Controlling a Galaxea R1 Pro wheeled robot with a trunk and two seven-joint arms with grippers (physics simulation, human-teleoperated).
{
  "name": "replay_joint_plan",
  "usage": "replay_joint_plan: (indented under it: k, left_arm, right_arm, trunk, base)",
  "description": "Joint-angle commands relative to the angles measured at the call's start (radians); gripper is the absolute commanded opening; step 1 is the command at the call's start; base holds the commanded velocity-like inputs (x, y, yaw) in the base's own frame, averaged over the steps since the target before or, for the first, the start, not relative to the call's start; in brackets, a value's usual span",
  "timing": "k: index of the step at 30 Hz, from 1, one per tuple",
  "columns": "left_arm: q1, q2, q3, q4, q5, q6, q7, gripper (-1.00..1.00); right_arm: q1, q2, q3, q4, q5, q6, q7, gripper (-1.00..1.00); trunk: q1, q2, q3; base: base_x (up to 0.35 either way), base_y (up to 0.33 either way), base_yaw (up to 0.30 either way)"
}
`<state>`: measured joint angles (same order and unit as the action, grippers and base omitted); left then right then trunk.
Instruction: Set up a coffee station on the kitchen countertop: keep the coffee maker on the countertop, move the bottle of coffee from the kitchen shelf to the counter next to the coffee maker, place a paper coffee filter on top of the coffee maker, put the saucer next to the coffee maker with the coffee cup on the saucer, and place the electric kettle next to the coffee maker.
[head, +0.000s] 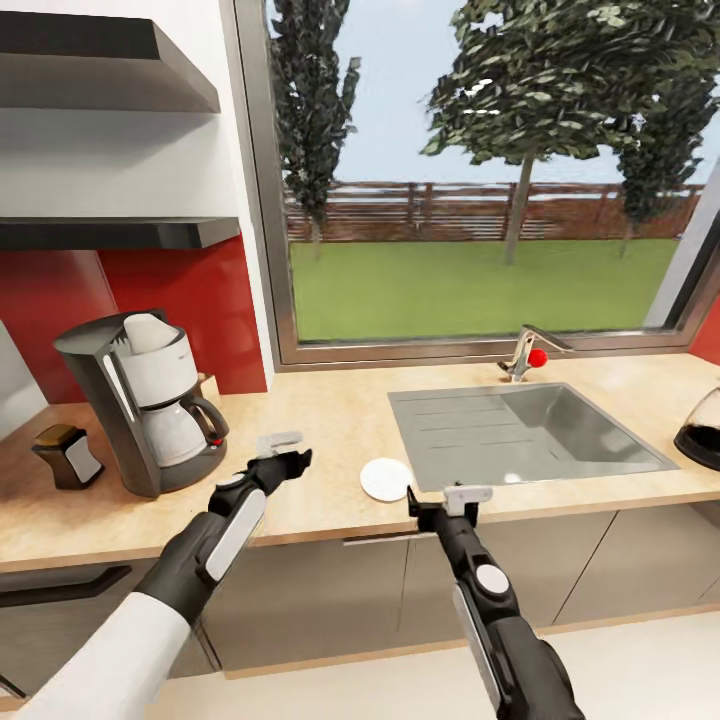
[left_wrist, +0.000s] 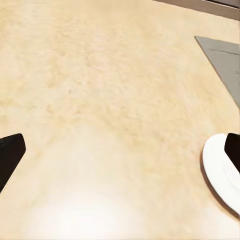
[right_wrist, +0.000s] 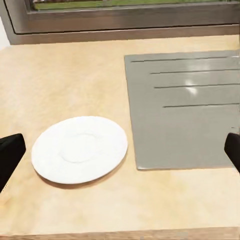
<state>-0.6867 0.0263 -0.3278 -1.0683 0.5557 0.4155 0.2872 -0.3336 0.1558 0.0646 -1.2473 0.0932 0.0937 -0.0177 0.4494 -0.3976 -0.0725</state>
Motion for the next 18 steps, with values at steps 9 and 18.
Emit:
replay_joint_plan:
  k: [9, 18]
  left_arm:
    - [-0.172, 0.002, 0.022, 0.195, 0.019, 0.301, -0.164, 1.00]
    - [-0.145, -0.002, 0.003, 0.199, 0.033, 0.329, -0.184, 1.00]
  right_arm:
    - [-0.048, -0.017, -0.004, -0.019, -0.220, 0.378, 0.158, 1.00]
    - [-0.053, -0.048, 0.010, -0.053, -0.226, 0.491, 0.254, 1.00]
  trunk:
    - [0.001, -0.002, -0.002]
    - [0.001, -0.002, -0.002]
  base:
    - [0.000, 0.000, 0.000]
    - [0.000, 0.000, 0.000]
